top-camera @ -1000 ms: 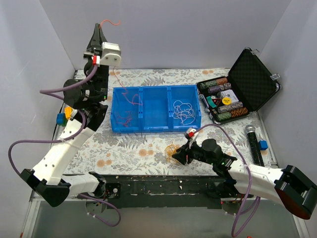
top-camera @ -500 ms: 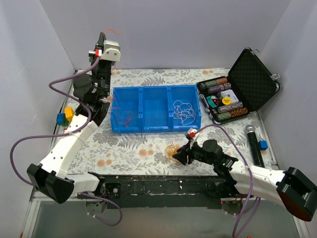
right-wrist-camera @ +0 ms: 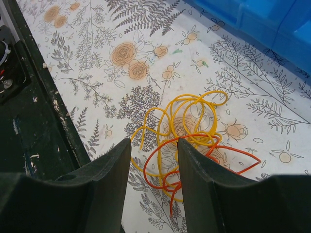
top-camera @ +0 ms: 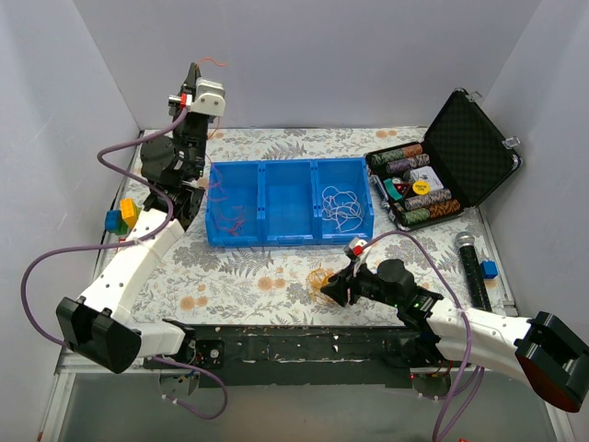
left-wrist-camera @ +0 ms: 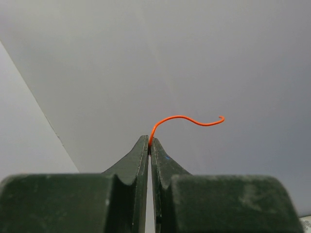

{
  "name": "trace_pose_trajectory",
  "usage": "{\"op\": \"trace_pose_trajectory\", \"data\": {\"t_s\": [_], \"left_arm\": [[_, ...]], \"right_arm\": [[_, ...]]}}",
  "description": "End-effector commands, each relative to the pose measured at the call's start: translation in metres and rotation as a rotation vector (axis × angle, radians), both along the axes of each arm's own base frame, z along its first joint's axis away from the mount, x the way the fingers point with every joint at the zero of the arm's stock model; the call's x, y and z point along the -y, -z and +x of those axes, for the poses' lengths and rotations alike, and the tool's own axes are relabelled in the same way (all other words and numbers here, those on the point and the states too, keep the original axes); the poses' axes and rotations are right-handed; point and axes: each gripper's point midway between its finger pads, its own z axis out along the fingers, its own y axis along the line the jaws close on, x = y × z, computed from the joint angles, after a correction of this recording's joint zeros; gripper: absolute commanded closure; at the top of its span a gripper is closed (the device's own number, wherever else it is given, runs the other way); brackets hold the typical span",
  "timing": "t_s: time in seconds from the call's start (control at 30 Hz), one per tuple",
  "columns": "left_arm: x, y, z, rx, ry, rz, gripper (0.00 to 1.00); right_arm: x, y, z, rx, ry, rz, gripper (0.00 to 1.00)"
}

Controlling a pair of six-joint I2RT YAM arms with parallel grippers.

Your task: Untangle the cables

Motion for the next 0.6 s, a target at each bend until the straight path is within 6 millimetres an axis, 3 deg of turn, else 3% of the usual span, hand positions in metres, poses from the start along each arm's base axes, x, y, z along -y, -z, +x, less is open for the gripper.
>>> {"op": "trace_pose_trajectory", "data": {"t_s": [0.0, 0.23, 0.43, 0.57], "left_arm": [[0.003, -0.050, -0.027, 0.155, 0.066, -0.005, 1.00], [0.015, -0.076, -0.048, 0.261, 0.153, 0.027, 1.00], [0.019, -0.086, -0.057, 0.313, 0.178, 0.035, 1.00], [0.020, -0.081, -0.055, 0.294, 0.183, 0.036, 1.00]], "right_arm": [[-0.001, -0.003, 0.001, 0.011, 0.004, 0.009, 0.49], [0.000, -0.009, 0.004, 0.015, 0.025, 0.026, 0.48], [0.001, -0.006, 0.004, 0.007, 0.034, 0.018, 0.48], [0.002, -0.006, 0.004, 0.006, 0.034, 0.019, 0.48]]}}
